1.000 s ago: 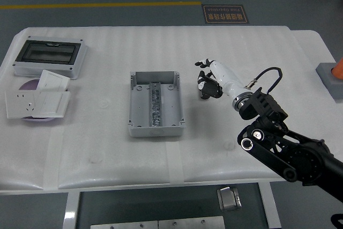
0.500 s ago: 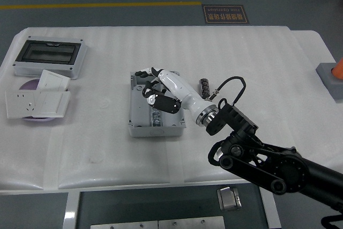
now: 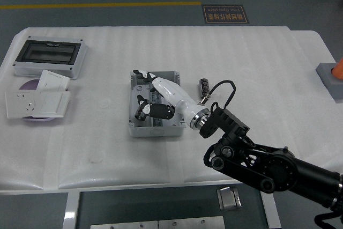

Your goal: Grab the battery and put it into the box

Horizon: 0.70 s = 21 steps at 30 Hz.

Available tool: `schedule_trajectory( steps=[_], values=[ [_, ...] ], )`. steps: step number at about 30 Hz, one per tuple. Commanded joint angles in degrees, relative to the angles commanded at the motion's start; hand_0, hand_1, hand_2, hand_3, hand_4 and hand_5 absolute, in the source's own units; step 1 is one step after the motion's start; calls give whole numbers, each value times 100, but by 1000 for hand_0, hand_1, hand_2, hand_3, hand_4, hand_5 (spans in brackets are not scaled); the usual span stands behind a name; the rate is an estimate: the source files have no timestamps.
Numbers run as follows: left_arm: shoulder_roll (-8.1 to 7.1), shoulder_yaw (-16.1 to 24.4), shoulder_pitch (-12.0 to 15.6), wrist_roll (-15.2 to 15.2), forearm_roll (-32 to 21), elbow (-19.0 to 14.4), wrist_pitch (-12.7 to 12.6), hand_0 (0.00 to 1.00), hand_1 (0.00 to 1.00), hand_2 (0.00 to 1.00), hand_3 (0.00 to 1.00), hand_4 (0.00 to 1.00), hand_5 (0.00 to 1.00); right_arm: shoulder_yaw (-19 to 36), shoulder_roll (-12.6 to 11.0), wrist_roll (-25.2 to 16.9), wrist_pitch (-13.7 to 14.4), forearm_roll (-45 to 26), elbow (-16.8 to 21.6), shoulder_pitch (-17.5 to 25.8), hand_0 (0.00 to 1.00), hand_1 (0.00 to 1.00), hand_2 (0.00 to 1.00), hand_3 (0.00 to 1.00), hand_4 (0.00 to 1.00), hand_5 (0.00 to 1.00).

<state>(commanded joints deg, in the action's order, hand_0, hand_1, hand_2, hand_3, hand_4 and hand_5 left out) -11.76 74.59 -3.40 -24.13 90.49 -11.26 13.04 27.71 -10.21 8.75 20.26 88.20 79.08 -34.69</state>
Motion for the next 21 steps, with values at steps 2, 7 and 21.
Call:
schedule_trajectory(
  steps=[2,7,21],
  values=[
    [1,-6,-2,0,-6,1,1,572,641,515,566,625,49,10,-2,-3,9,-1,-7,6,998,960,978,998,619,228],
    [10,-27,-6,-5,-27,2,6,572,641,515,566,627,47,134,-41,21,22,108,-33,35,998,964,981,998,755,337],
    [-3,-45,-57,-12,-32,6,22,572,639,512,565,639,34,274,-926,1061,-1100,1423,-1260,-664,998,955,967,993,791,375]
  ],
)
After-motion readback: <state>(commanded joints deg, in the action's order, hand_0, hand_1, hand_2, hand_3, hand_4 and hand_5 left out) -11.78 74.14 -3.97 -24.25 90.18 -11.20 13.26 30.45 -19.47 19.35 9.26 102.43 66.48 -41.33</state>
